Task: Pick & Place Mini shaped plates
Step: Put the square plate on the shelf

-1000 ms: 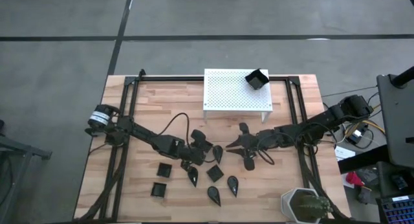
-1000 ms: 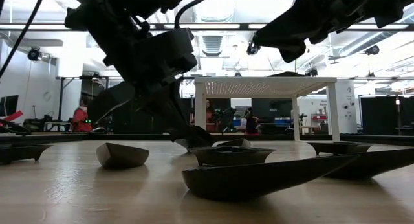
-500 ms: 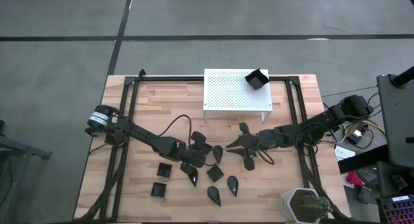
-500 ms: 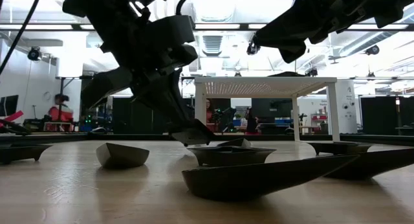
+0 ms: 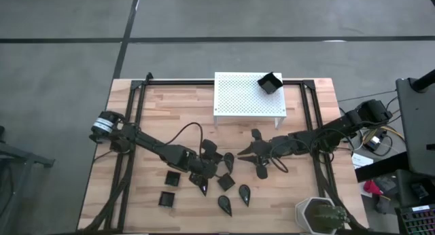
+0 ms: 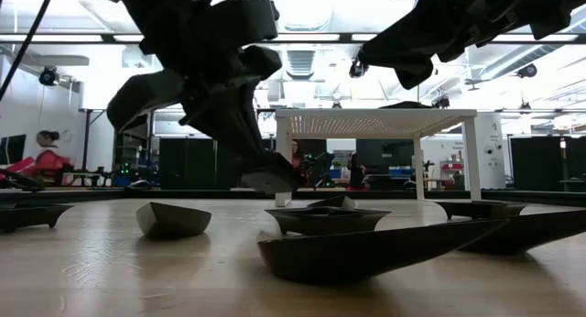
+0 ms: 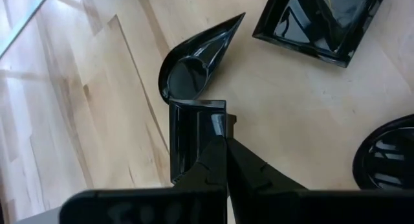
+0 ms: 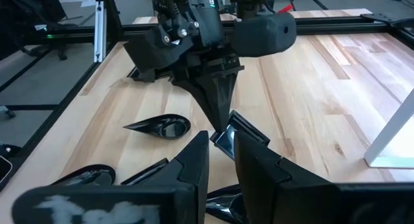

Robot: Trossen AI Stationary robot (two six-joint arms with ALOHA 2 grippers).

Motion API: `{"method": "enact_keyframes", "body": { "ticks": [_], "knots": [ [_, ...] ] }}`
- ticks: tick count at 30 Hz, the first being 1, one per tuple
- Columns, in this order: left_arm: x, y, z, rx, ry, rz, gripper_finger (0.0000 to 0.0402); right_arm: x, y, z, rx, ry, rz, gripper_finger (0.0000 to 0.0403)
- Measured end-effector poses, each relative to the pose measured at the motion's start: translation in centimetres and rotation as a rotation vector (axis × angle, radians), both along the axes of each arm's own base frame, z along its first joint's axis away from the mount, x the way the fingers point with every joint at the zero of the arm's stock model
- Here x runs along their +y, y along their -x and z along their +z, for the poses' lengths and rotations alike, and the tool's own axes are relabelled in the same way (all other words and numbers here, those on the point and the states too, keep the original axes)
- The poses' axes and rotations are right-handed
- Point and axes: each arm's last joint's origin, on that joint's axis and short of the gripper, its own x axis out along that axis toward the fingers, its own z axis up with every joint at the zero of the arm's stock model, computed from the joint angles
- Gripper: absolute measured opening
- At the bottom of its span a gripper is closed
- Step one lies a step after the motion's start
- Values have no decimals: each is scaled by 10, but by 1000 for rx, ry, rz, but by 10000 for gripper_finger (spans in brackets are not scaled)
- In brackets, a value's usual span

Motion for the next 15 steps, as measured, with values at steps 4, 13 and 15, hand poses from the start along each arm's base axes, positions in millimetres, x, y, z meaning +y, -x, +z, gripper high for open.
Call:
{"method": "enact_keyframes", "body": {
  "ticks": [4, 13, 15],
  "knots": [
    [0, 0, 1, 9, -3, 0, 0, 0, 0, 0, 0, 2, 1, 68],
    [-1, -1, 7, 41, 40, -13, 0, 1, 0, 0, 0, 26, 57, 68],
    [-2, -1, 9, 47, 69, -16, 0, 2, 0, 0, 0, 25, 70, 68]
  ]
}}
